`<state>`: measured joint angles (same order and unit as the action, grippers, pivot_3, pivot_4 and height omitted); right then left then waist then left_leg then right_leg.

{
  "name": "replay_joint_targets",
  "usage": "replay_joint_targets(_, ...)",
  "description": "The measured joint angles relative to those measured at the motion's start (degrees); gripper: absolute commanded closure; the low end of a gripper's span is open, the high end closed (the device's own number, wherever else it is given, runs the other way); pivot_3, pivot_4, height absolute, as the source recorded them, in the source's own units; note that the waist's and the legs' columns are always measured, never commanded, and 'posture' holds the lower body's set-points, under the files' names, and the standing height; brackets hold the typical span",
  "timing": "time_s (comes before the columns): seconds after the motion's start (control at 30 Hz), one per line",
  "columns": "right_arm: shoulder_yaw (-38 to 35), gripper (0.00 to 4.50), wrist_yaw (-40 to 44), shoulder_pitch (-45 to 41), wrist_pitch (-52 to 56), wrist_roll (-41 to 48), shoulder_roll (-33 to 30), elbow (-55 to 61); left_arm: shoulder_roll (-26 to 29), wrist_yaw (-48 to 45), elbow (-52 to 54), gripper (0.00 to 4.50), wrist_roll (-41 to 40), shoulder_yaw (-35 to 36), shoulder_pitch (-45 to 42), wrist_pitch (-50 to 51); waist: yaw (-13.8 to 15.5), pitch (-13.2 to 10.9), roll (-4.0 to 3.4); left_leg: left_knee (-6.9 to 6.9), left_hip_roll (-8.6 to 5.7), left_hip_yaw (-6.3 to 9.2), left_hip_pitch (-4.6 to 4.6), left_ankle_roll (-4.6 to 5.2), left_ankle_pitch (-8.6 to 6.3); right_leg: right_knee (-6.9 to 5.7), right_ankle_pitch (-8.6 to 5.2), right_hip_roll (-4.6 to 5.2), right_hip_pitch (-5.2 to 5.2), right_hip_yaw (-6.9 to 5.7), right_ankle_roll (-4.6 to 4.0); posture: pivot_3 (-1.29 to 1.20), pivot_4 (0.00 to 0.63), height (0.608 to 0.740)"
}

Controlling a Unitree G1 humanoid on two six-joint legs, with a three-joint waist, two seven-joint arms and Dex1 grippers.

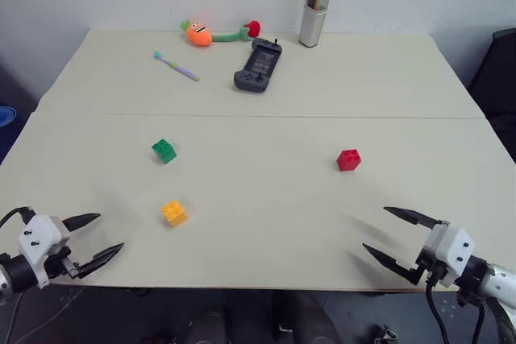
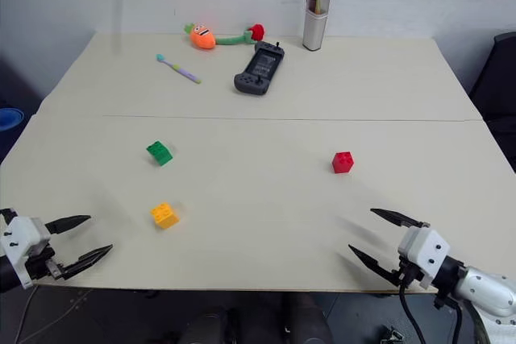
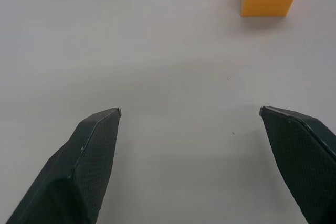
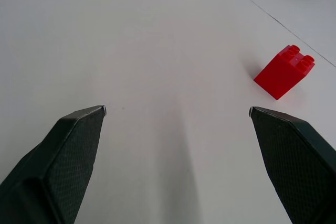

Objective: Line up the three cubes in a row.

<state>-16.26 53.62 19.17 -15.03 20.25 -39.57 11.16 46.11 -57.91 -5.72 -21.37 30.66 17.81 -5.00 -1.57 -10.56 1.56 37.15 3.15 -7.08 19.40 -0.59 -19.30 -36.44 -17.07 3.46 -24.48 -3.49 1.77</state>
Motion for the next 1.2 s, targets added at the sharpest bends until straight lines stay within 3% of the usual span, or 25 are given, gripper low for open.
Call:
replay_joint_targets(0.1, -0.1, 0.0, -1.5, -0.2, 0.9, 0.2, 1.0, 0.1, 0.0, 0.1, 0.1, 0.04, -0.3, 0.0, -1.4, 0.3, 0.1, 0.0, 0.03, -0.02, 0.01, 0.02, 0.0, -0.02, 0.01, -0.01, 0.0, -0.01, -0.01, -0.02, 0.0, 0.0, 0.15, 0.74)
replay_joint_targets(0.27, -8.3, 0.0, -7.9, 6.3, 6.2, 4.7, 5.1, 4.2, 4.4, -4.5, 12.3, 0.04, -17.2, 0.2, -2.2, 22.0, 0.7, 0.0, 0.02, 0.0, -0.01, 0.11, 0.07, -0.08, 0.01, -0.02, -0.01, 0.04, -0.01, -0.04, -0.01, 0.0, 0.15, 0.74)
replay_joint_targets(0.43, -12.3, 0.0, -13.9, 12.2, 5.7, 2.3, 11.8, 4.1, 3.8, -5.0, 19.1, 0.04, -16.2, -5.1, -8.4, 21.4, 1.3, 0.0, -0.04, -0.03, -0.02, 0.09, -0.04, -0.13, 0.03, -0.04, -0.02, 0.0, 0.06, 0.0, -0.04, 0.0, 0.15, 0.74)
replay_joint_targets(0.57, -10.9, 0.0, -19.4, 10.8, 6.3, -0.7, 16.5, 3.4, 1.6, -4.5, 20.7, 0.04, -11.5, -10.9, -13.1, 16.7, 0.2, 0.1, -0.1, -0.04, -0.02, -0.06, -0.09, -0.14, 0.05, -0.13, -0.02, -0.05, 0.09, 0.17, -0.04, 0.0, 0.15, 0.74)
replay_joint_targets(0.93, 2.6, 0.0, -32.3, -15.2, 32.4, 1.2, 17.5, 13.2, -0.3, -4.3, 18.3, 0.04, -9.6, -15.1, -19.6, 15.2, -1.1, 0.0, -0.11, -0.02, -0.01, -0.13, -0.13, -0.45, 0.26, -0.44, -0.05, -0.17, -0.13, 0.36, -0.05, 0.0, 0.15, 0.74)
replay_joint_targets(1.2, 7.3, 0.0, -39.2, -31.7, 36.0, -4.6, 20.1, -2.0, -1.1, -3.6, 18.5, 0.04, -9.0, -16.7, -19.9, 15.3, -0.8, 0.0, -0.1, 0.06, -0.05, -0.18, -0.04, -0.42, 0.27, -0.4, -0.03, -0.12, -0.16, 0.36, -0.03, 0.0, 0.15, 0.74)
